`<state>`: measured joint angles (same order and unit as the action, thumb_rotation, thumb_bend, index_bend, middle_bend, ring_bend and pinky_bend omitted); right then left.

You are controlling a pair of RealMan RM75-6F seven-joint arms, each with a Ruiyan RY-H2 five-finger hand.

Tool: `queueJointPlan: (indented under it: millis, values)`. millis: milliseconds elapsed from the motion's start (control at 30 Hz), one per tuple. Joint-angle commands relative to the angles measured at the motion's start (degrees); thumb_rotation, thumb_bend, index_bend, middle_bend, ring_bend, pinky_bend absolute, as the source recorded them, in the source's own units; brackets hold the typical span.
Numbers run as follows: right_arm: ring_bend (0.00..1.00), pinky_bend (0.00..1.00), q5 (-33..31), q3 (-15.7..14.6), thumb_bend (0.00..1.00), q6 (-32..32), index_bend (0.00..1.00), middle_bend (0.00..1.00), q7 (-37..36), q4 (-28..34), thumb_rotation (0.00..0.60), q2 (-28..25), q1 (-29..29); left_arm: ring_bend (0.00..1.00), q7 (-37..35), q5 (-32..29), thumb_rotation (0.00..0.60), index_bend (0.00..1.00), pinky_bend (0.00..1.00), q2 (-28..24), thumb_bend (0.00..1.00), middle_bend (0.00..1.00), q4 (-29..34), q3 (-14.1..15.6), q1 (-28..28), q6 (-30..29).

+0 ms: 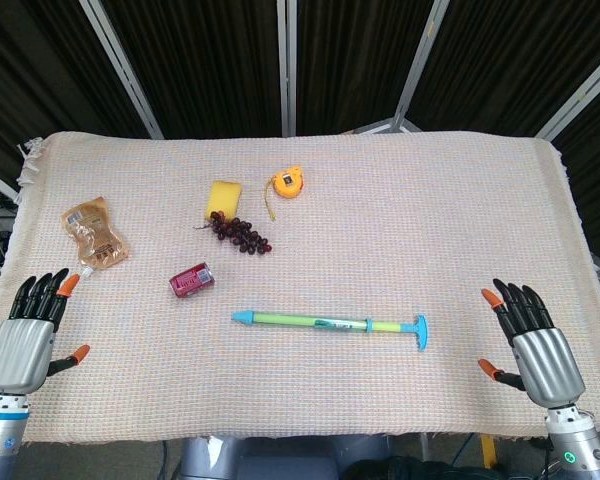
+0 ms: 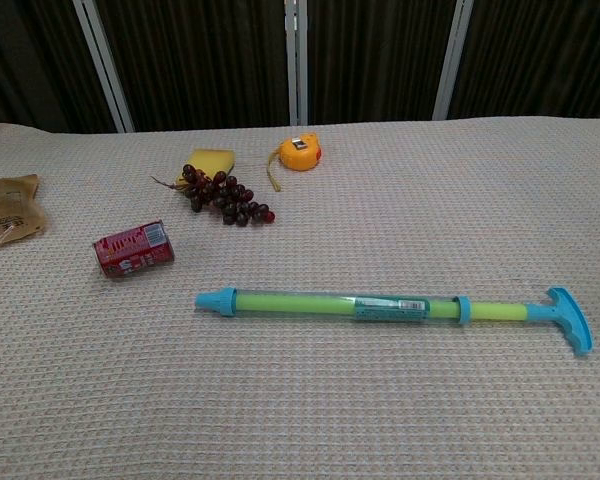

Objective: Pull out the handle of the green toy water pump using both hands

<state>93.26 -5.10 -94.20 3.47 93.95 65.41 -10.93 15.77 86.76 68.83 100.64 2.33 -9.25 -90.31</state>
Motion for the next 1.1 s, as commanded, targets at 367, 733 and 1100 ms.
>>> queueJointPlan:
  millis: [367, 733, 1100]
  values:
    - [0.87, 0.76, -2.3, 2.91, 0.0, 9.41, 0.0, 0.85, -0.61, 0.18, 0.6, 1.07, -3.19, 0.0, -0.5, 0.17, 0.6, 0.0, 0.0, -0.82, 0.0, 0.0, 1.07, -0.86, 0.33, 1.3]
    - [1.0, 1.0, -20.82, 9.81, 0.0, 37.77, 0.3, 1.0, 11.99, 1.42, 0.6, 6.24, -18.2, 0.0, 1.59, -3.62, 0.6, 0.0, 0.0, 0.51, 0.0, 0.0, -1.29, -3.57, -1.78, 6.6]
    - [1.0, 1.0, -27.47, 10.39, 0.08, 41.12, 0.48, 1.0, 18.04, -1.96, 0.6, 12.41, -21.4, 0.0, 1.26, -5.15, 0.6, 0.0, 0.0, 0.74, 0.0, 0.0, -2.08, -4.45, -1.9, 7.85]
